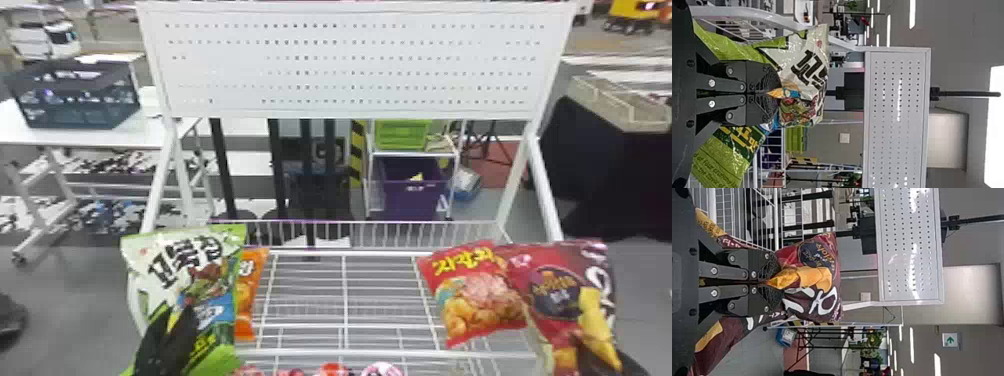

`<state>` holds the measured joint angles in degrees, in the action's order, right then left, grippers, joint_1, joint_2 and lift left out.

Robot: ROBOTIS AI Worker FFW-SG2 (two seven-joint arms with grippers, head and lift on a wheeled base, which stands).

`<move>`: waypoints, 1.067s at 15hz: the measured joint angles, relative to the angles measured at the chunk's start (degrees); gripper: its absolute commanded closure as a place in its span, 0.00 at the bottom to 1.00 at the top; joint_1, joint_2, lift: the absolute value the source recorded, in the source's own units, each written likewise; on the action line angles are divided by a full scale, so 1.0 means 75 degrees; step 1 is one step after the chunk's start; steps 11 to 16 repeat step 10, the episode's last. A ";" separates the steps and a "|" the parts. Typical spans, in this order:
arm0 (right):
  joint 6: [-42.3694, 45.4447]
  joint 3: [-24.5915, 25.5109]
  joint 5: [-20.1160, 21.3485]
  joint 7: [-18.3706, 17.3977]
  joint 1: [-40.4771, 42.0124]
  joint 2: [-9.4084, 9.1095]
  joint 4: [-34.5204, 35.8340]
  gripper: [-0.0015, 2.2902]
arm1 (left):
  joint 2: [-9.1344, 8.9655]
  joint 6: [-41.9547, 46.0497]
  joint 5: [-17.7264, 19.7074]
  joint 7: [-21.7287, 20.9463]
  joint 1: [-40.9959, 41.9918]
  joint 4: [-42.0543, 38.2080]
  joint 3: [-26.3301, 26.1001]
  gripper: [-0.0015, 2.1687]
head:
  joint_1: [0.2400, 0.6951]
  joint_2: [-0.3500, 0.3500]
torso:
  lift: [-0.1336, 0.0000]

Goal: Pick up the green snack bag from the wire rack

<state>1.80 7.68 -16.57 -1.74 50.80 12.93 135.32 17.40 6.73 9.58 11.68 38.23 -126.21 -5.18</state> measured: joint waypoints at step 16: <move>0.0000 -0.0060 0.0122 -0.0002 0.0102 -0.0037 0.0083 0.98 | -0.0344 -0.1354 -0.0035 -0.0160 -0.3153 0.2351 -0.1842 0.94 | 0.57 0.50 | 1.00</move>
